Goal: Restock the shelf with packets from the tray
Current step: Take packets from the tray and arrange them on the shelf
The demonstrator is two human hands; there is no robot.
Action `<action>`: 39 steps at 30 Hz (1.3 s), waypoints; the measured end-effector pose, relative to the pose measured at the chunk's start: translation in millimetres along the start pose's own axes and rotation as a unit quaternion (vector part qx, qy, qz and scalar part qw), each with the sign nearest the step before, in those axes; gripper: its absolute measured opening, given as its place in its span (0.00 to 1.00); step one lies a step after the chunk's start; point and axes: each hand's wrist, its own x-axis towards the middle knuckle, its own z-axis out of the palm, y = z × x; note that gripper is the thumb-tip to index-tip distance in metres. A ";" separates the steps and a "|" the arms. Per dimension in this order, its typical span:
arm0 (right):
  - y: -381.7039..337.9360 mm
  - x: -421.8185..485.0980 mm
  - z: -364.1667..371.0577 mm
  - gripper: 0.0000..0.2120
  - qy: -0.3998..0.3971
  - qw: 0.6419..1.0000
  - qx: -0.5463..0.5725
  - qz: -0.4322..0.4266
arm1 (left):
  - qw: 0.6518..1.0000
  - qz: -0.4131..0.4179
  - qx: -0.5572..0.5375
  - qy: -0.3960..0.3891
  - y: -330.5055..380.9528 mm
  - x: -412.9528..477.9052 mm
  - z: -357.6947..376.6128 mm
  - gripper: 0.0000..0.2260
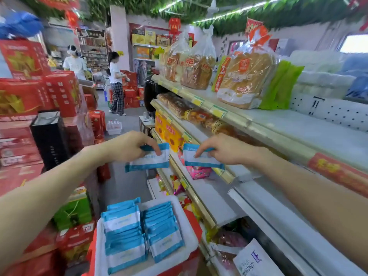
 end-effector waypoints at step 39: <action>196.8 -644.2 -163.0 0.20 0.189 0.838 -0.030 0.511 | 0.830 0.517 -0.182 -0.105 642.0 133.8 80.9 0.25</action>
